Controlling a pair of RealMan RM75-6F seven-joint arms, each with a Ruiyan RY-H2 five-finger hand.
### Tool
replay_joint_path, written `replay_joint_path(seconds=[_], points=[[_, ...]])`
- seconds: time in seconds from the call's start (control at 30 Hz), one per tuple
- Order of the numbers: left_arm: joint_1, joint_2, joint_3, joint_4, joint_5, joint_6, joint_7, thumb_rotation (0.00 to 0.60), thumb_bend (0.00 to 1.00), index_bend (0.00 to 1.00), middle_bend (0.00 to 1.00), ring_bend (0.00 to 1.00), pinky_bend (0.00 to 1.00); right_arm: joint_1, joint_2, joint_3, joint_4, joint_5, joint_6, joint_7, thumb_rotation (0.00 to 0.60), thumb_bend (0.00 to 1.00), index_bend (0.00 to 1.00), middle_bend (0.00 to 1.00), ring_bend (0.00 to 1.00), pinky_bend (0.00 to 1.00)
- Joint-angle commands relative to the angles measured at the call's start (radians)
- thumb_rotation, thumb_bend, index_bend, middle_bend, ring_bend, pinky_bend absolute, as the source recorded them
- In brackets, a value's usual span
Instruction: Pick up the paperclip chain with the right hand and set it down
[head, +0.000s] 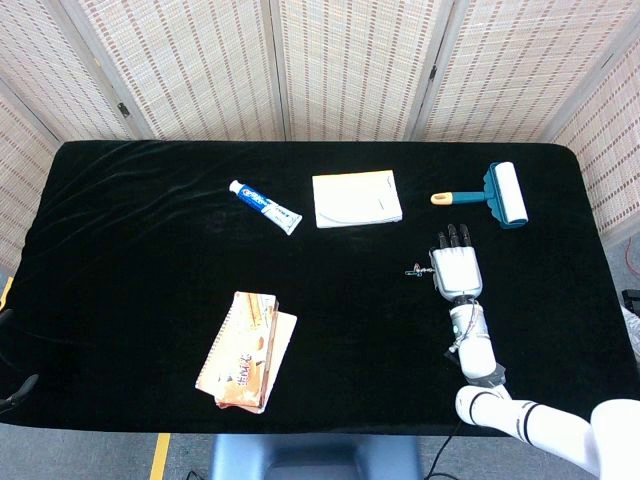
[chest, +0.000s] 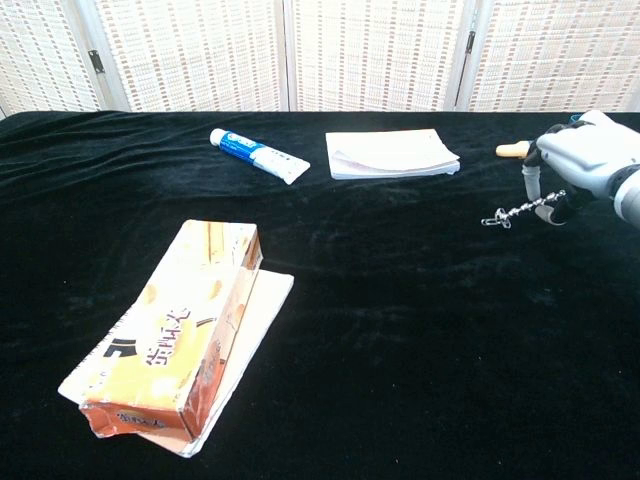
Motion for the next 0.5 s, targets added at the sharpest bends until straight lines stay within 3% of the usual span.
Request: replay_joint_path(seconds=[0.03,0.5], points=[[-0.001,-0.002,0.0,-0.003,0.001,-0.002,0.006,0.6,0.32,0.0,0.0,0.01,0.0,-0.025,0.043,-0.01,-0.065,-0.031,0.039,0.013,0.6,0.45,0.93,0.21,0.06,0.0],[-0.007,-0.008,-0.004,-0.012,-0.008,-0.017,0.04,0.6,0.32,0.0,0.0,0.01,0.0,-0.117,0.153,-0.097,-0.257,-0.2,0.14,0.097,0.6,0.45,0.93,0.21,0.06,0.0]])
